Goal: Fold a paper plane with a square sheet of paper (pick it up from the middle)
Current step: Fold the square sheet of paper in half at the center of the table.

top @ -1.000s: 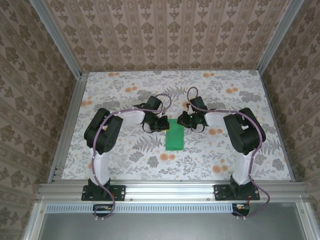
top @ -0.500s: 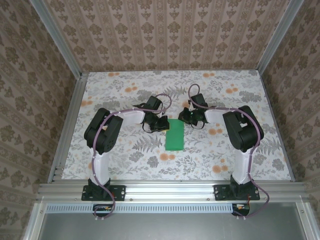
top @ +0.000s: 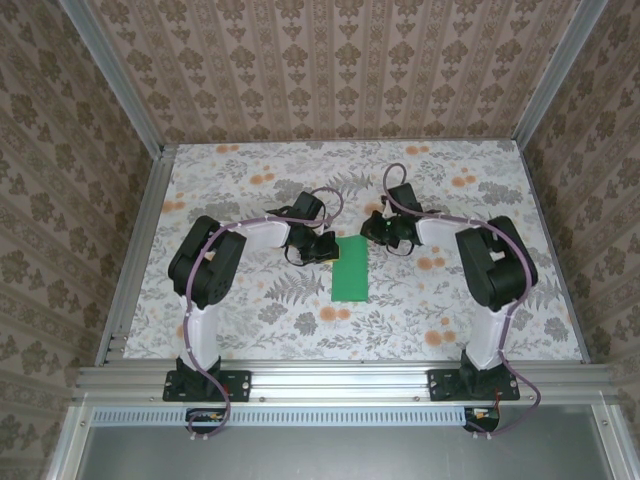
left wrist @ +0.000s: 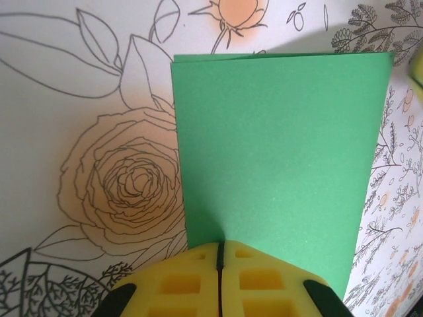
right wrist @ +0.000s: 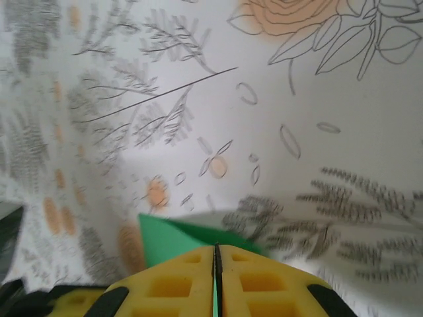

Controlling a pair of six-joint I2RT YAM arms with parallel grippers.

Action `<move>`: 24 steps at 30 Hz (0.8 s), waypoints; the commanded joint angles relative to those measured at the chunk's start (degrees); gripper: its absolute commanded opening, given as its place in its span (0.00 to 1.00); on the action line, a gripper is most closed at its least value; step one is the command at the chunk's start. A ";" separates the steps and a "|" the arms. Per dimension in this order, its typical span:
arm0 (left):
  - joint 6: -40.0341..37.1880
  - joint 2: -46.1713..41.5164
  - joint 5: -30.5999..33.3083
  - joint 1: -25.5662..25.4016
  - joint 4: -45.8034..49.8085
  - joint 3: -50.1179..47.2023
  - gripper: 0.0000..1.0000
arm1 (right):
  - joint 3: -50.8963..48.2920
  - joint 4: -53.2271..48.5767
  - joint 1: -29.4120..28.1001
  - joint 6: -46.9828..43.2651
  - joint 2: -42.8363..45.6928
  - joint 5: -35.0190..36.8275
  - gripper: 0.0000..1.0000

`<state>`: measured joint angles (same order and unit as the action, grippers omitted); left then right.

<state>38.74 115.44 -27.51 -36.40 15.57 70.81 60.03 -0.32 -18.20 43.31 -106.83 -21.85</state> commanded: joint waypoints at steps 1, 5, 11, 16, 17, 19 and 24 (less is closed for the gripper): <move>-1.14 3.70 6.09 -0.34 6.04 -2.43 0.07 | -4.85 0.54 -0.38 0.83 4.60 -4.60 0.13; -0.86 2.37 6.00 -0.33 6.29 -2.08 0.07 | -9.69 1.99 -1.95 2.30 6.58 -7.42 0.13; -0.43 0.76 5.39 -0.34 6.09 -1.90 0.07 | -10.99 2.65 -2.77 2.06 4.20 -9.53 0.13; -0.16 -0.76 3.78 -0.17 5.24 -1.81 0.08 | -10.84 1.67 -2.95 1.23 2.22 -8.88 0.13; -0.25 -1.31 3.29 0.00 5.02 -1.71 0.08 | -10.60 1.01 -2.90 0.77 1.98 -8.63 0.13; -0.18 -2.68 2.11 0.49 4.02 -1.72 0.08 | -10.37 0.20 -3.00 -0.31 1.33 -8.39 0.12; 0.54 -5.12 -1.32 1.50 -0.02 -1.67 0.12 | -9.03 -1.26 -3.37 -3.59 -0.15 -9.99 0.12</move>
<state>38.81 113.27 -27.29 -35.68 16.25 69.71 49.84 1.26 -20.97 42.59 -104.73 -30.79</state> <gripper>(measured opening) 0.114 0.122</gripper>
